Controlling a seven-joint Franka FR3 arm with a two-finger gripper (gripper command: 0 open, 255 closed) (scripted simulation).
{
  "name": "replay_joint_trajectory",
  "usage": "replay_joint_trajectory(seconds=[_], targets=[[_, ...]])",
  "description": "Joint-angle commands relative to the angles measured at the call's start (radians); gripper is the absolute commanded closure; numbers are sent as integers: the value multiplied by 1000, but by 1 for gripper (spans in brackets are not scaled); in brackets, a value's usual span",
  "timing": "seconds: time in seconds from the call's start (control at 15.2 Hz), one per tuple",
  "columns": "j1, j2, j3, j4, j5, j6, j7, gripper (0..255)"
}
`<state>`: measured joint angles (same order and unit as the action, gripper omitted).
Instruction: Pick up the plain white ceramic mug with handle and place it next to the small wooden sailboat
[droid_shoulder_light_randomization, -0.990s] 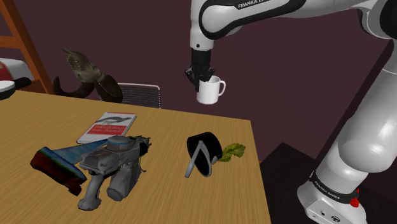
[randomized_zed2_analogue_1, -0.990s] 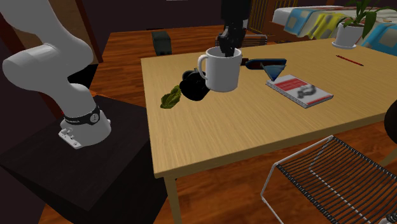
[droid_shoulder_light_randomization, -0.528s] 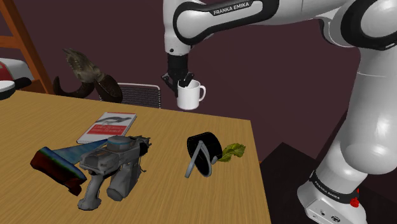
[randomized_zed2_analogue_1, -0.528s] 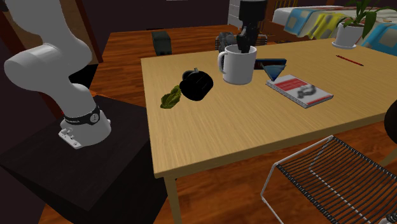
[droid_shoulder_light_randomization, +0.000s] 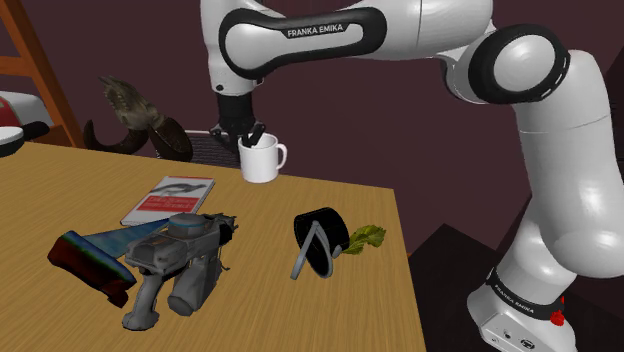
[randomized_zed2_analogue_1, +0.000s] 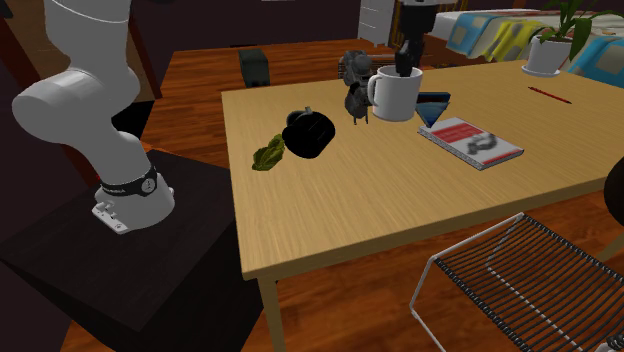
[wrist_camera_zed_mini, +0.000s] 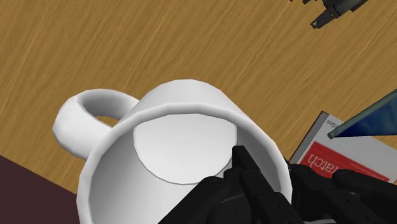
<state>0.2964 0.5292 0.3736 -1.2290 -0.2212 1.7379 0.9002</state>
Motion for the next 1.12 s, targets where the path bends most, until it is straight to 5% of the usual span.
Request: replay_joint_trajectory(seconds=[0.0,0.2,1.06], targets=[[55,95,-4,144,-27,-52,27,255],[141,253,-20,403,-59,-150,40,255],[99,217,-18,159,-58,51,65,255]])
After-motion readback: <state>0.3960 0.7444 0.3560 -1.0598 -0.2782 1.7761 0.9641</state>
